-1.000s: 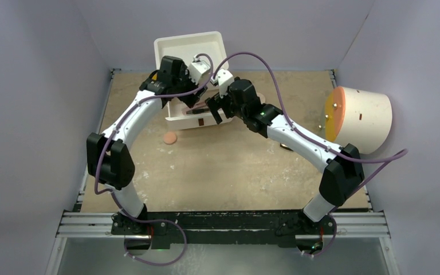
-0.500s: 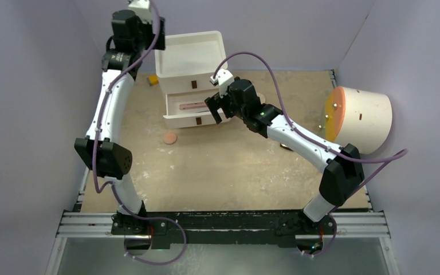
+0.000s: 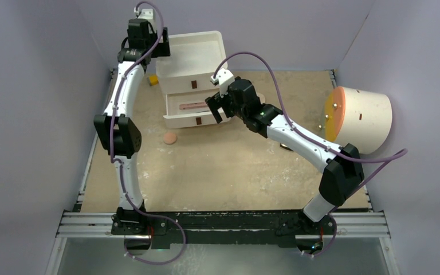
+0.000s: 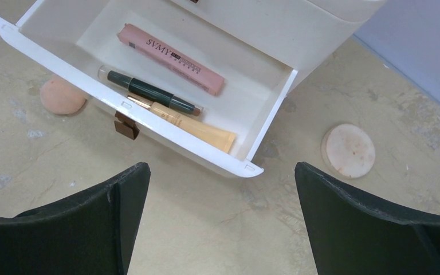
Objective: Organize the makeup
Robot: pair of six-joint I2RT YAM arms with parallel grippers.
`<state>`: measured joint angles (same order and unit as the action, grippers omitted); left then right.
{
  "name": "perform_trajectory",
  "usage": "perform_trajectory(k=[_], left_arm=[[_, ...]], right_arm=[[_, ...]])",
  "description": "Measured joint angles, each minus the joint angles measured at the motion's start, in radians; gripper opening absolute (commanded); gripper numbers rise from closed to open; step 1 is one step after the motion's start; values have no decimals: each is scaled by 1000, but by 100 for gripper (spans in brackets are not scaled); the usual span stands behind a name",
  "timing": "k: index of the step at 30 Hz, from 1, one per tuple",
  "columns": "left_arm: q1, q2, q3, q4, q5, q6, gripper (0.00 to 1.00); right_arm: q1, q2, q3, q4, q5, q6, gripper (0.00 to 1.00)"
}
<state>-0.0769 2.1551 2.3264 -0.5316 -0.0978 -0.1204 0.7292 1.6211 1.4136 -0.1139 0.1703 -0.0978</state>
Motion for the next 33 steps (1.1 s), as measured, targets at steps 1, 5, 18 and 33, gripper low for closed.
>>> perform_trajectory(k=[1, 5, 18, 33], left_arm=[[2, 16, 0, -8, 2, -5, 94], [25, 56, 0, -13, 19, -54, 93], [45, 57, -30, 53, 85, -119, 0], [41, 42, -64, 79, 45, -178, 0]], right_arm=[[0, 1, 0, 0, 3, 0, 99], [0, 2, 0, -1, 4, 0, 99], [54, 103, 7, 21, 5, 96, 99], [270, 204, 47, -99, 325, 653, 99]])
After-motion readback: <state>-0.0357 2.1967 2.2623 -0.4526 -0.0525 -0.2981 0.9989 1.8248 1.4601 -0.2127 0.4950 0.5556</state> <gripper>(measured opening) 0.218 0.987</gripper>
